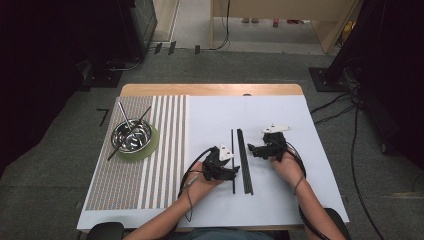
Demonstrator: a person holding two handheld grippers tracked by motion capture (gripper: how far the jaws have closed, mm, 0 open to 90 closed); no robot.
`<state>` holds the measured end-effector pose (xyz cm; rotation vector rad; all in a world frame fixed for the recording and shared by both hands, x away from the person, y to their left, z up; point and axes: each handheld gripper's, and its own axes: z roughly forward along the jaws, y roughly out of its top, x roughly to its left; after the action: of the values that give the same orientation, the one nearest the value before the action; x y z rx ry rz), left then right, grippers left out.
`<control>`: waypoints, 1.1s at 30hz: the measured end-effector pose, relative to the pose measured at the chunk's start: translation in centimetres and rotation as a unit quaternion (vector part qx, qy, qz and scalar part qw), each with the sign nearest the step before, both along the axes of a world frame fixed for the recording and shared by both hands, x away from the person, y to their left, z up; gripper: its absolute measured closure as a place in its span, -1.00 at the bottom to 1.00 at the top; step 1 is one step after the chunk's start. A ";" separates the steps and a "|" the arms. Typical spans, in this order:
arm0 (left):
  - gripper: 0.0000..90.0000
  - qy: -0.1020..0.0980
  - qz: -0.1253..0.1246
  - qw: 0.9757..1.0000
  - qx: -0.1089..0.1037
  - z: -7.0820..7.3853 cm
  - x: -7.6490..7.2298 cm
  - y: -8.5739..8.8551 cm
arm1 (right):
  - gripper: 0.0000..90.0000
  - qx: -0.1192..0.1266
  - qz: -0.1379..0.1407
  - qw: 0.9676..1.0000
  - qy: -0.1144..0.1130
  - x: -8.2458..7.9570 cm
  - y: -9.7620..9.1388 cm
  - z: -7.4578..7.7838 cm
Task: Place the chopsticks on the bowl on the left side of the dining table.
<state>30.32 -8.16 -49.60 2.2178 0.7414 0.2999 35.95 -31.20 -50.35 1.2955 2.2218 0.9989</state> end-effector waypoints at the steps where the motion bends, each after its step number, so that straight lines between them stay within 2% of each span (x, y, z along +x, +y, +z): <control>1: -0.14 0.002 0.001 1.000 0.000 0.1 0.1 0.1 | -0.70 0.000 0.000 1.000 0.000 0.0 0.0 0.0; 8: 0.18 0.024 0.012 1.000 -0.011 0.4 0.7 0.9 | -0.70 0.001 -0.001 1.000 0.001 0.0 0.0 0.0; 16: 0.46 0.044 0.028 0.998 -0.018 0.6 1.2 1.4 | -0.70 0.001 0.000 1.000 0.000 0.0 0.0 0.0; 20: 0.64 0.047 0.032 0.998 -0.008 0.7 1.3 1.7 | -0.70 0.001 -0.001 1.000 0.000 0.0 0.0 0.0; 23: 0.71 0.053 0.036 0.998 -0.006 0.8 1.5 1.8 | -0.70 0.001 -0.001 1.000 0.000 0.0 0.0 0.0; 33: 0.76 0.069 0.045 0.997 0.000 1.1 1.9 2.3 | -0.70 0.001 -0.001 1.000 0.000 0.0 0.0 0.0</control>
<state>32.25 -5.90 -48.47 2.2260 0.9168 0.1930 35.93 -31.17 -50.35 1.2975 2.2210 0.9999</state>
